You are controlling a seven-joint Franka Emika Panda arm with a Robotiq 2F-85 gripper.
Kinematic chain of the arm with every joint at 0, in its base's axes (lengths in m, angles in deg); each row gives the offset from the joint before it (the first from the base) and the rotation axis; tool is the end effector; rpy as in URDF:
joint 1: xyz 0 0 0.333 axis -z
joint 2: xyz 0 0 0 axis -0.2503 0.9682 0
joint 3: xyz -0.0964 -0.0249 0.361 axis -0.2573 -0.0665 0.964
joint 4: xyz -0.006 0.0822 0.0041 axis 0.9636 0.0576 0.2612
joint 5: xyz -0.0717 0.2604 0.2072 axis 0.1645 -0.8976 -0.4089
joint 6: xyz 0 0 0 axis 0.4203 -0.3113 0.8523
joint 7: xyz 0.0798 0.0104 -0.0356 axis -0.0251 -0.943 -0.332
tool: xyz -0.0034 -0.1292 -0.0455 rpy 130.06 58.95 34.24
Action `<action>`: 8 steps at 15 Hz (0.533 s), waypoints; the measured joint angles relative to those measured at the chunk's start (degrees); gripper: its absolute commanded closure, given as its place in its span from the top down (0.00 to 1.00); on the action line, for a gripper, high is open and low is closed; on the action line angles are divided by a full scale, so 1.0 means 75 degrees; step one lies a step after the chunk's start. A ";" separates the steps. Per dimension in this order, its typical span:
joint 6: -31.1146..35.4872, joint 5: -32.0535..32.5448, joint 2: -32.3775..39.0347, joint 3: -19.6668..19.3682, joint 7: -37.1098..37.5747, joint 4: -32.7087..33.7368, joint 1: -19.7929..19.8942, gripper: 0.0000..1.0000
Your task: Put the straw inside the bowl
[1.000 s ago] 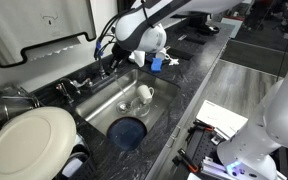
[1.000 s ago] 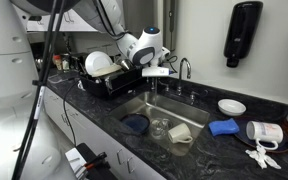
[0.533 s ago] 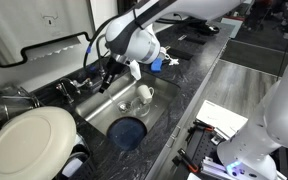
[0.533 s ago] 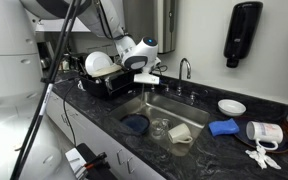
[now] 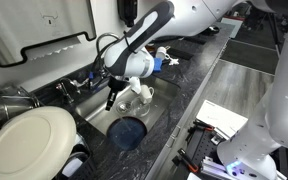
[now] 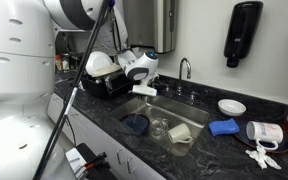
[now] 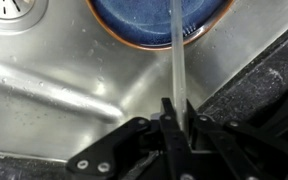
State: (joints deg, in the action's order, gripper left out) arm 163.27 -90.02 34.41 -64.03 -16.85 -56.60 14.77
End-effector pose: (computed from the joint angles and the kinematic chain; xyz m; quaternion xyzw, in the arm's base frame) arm 0.5510 0.1332 0.3244 -0.9205 -0.3208 -0.1319 0.1800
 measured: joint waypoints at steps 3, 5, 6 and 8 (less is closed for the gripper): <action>-0.0162 -0.0224 0.0448 0.0022 0.0008 0.0198 0.0055 0.03; -0.0165 -0.0316 0.0719 0.0017 0.0116 0.0300 0.0107 0.03; -0.0165 -0.0317 0.0851 0.0005 0.0238 0.0347 0.0129 0.03; -0.0154 -0.0313 0.1087 -0.0014 0.0511 0.0459 0.0163 0.03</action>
State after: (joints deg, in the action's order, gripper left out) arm 162.11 -92.36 42.57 -64.14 -13.02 -53.16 16.00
